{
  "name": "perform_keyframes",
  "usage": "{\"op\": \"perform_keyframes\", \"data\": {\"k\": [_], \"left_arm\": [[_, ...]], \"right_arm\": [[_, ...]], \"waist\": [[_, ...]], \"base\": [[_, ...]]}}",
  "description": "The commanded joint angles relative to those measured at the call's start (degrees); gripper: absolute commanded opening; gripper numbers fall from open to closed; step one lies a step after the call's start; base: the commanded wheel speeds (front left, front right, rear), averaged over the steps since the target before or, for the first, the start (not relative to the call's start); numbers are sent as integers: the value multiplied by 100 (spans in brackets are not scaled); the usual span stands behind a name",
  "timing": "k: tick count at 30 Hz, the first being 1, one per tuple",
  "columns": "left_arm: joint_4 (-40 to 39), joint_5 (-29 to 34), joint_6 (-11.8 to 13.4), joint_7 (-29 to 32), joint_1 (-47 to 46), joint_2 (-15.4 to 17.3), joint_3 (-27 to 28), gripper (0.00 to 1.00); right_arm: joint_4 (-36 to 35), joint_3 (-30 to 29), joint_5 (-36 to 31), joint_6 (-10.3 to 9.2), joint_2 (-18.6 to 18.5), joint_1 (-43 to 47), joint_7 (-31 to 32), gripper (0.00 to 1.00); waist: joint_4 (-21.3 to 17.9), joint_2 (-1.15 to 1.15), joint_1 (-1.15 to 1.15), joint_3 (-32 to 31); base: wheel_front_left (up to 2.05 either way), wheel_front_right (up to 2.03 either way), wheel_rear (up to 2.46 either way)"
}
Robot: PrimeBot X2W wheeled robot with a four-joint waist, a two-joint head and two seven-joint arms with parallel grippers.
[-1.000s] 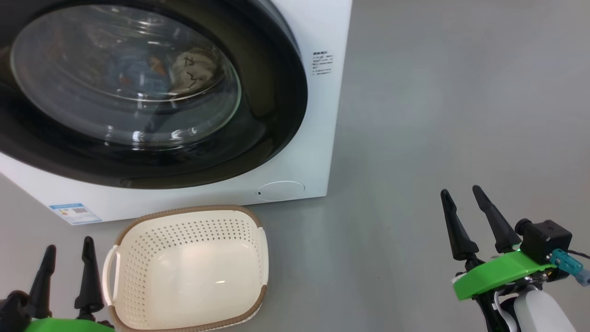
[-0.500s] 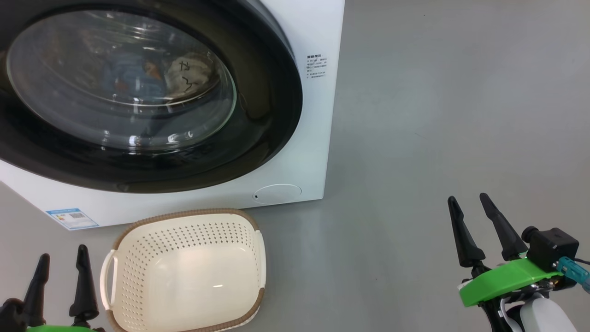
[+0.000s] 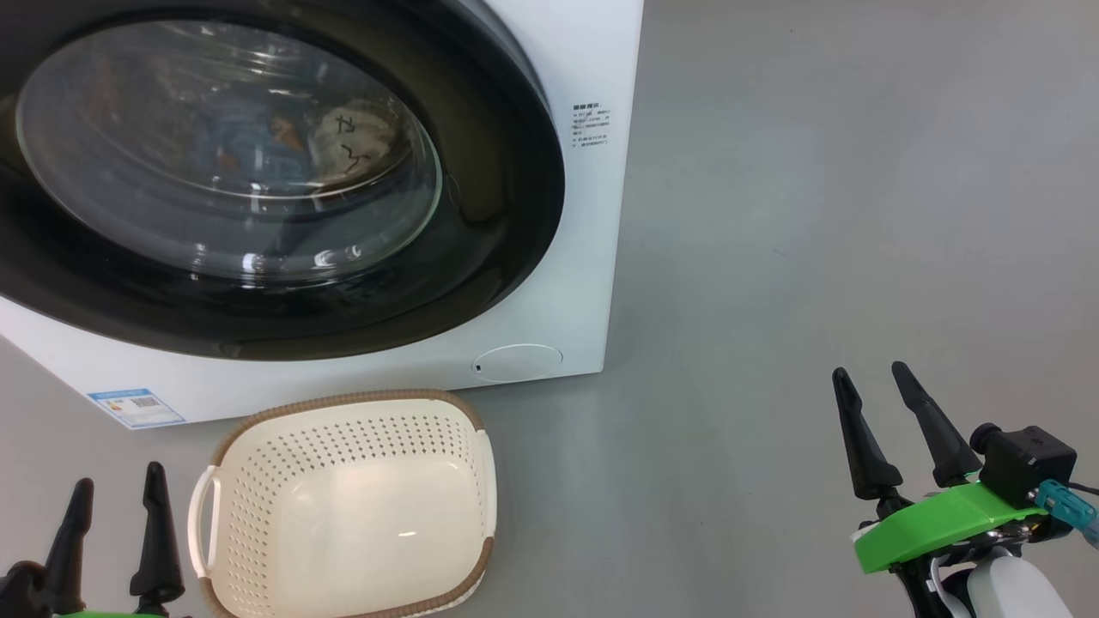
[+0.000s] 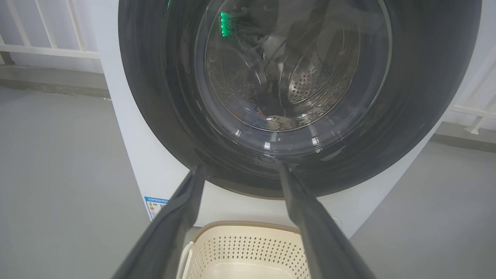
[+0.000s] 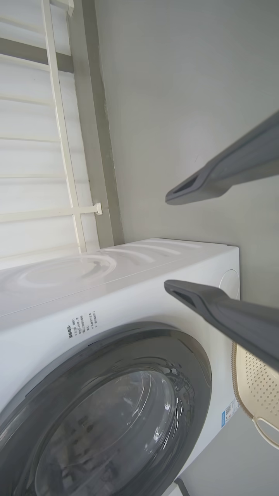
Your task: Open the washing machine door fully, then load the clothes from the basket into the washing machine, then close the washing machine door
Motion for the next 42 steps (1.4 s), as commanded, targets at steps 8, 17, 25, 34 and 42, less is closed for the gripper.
{"op": "perform_keyframes", "data": {"k": [8, 17, 25, 34, 42], "left_arm": [[-196, 19, -9, -36, -75, 137, 224, 100], [153, -161, 1, 52, -1, -178, -58, 0], [179, -608, 10, 184, -45, -210, -56, 0], [219, -1107, 10, 333, -107, -245, -53, 0], [254, -1549, 7, 466, -159, -277, -50, 0]], "right_arm": [[-176, 125, -27, -42, -19, 62, -27, 100], [166, -16, 169, 0, 87, 65, 42, 0], [138, -68, 642, -3, 105, 86, 164, 0], [106, -127, 1167, -6, 128, 98, 299, 0], [70, -181, 1632, -8, 150, 116, 420, 0]], "waist": [[22, 0, 0, -15], [29, 0, 1, -26], [27, 0, 1, -83], [25, 0, 0, -134], [24, 0, 0, -181]], "base": [[0, 0, 0], [0, 0, 0], [0, 0, 0], [0, 0, 0], [0, 0, 0]]}}
